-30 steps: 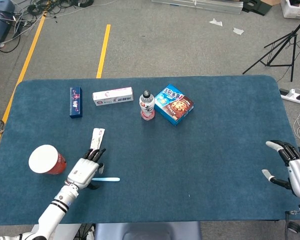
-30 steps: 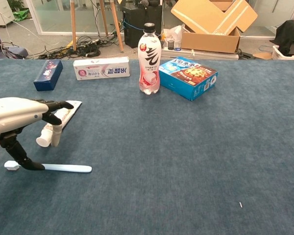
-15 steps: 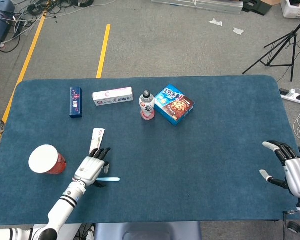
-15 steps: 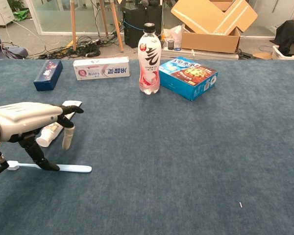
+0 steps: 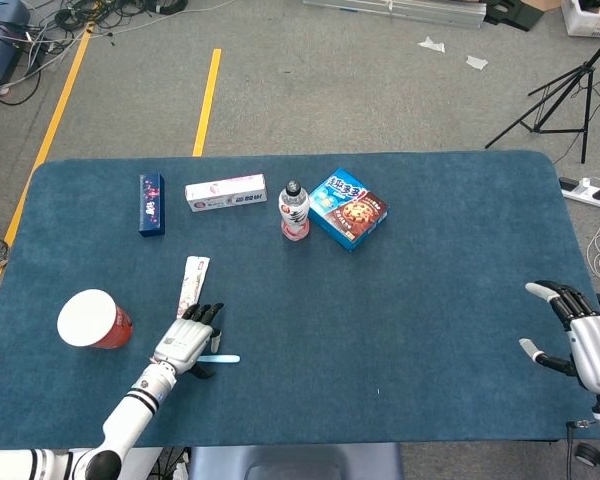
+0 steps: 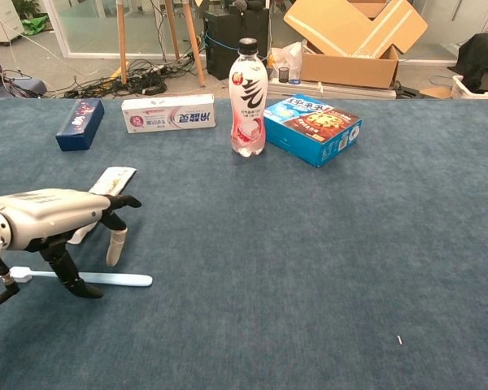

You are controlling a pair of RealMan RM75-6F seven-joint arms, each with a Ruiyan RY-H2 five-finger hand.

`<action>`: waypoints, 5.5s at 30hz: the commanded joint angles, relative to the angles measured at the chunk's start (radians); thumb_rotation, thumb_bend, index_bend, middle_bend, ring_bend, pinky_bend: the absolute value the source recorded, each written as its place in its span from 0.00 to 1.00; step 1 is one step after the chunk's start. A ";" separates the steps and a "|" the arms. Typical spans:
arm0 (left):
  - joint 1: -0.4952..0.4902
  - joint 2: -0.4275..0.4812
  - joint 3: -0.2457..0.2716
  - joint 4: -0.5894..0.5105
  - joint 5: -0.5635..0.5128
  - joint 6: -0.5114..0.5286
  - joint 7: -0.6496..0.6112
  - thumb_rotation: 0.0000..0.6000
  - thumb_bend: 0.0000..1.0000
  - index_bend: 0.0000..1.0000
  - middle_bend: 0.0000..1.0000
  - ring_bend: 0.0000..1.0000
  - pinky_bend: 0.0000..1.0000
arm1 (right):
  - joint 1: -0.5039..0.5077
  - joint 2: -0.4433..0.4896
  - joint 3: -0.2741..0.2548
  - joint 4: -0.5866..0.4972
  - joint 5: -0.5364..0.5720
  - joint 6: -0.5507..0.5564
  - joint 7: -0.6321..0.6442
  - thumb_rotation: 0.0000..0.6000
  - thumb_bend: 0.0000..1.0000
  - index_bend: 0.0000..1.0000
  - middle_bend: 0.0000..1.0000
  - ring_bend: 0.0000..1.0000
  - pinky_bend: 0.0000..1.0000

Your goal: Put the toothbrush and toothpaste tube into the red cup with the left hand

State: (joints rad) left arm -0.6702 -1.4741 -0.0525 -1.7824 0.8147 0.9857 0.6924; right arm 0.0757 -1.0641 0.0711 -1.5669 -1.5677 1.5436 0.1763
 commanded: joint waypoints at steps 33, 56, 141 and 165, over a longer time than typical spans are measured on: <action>-0.050 -0.021 0.055 0.043 -0.053 0.023 -0.023 1.00 0.28 0.53 0.00 0.00 0.00 | 0.001 -0.002 -0.001 0.003 -0.001 0.001 -0.004 1.00 0.12 0.26 0.24 0.22 0.59; -0.048 0.009 0.062 0.008 -0.047 0.049 -0.049 1.00 0.29 0.59 0.00 0.00 0.00 | -0.005 0.003 0.001 0.002 0.000 0.013 0.007 1.00 0.12 0.26 0.24 0.22 0.60; 0.187 0.327 -0.120 -0.050 0.147 0.263 -0.414 1.00 0.36 0.61 0.00 0.00 0.00 | 0.010 -0.013 -0.006 -0.007 0.004 -0.022 -0.043 1.00 0.12 0.26 0.24 0.22 0.59; 0.214 0.286 -0.133 0.044 0.133 0.206 -0.500 1.00 0.36 0.55 0.00 0.00 0.00 | 0.007 -0.010 -0.004 -0.007 0.003 -0.013 -0.035 1.00 0.12 0.26 0.24 0.22 0.59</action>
State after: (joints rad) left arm -0.4567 -1.1882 -0.1847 -1.7390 0.9482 1.1914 0.1925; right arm 0.0830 -1.0742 0.0667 -1.5742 -1.5651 1.5307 0.1412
